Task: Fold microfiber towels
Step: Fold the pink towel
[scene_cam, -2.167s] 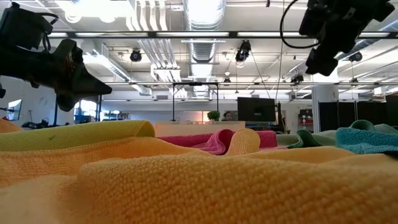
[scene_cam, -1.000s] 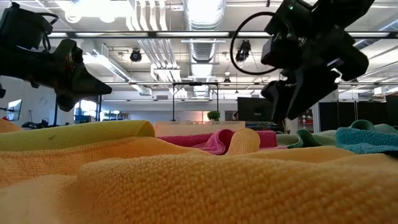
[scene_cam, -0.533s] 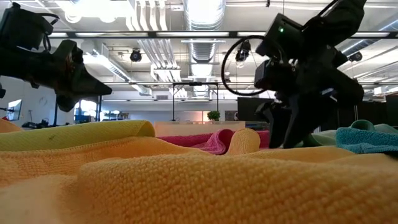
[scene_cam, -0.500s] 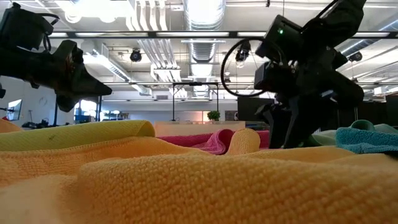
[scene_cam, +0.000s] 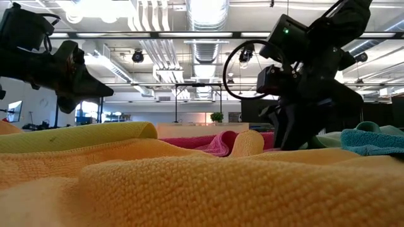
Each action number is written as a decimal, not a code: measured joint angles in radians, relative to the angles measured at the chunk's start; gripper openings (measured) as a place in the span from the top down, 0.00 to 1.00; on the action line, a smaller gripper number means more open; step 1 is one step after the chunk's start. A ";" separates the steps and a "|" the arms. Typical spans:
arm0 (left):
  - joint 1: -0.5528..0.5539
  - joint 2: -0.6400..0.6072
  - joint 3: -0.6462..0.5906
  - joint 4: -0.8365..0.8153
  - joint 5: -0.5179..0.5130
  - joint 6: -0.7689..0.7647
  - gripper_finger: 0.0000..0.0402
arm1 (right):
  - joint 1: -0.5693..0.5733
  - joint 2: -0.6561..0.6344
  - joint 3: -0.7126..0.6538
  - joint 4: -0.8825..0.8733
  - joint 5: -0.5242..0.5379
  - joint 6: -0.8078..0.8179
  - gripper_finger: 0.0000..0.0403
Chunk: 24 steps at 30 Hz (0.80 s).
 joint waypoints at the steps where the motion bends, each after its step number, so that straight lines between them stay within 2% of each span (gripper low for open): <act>1: 0.000 0.001 0.000 0.000 0.000 0.000 1.00 | 0.000 0.000 0.000 0.000 0.004 0.007 0.80; 8: 0.000 0.000 0.000 0.000 0.000 0.000 1.00 | 0.003 -0.008 0.000 -0.001 0.007 0.044 0.97; 24: 0.000 0.001 0.000 0.000 0.000 0.000 1.00 | 0.053 -0.115 -0.006 -0.117 -0.008 0.239 0.98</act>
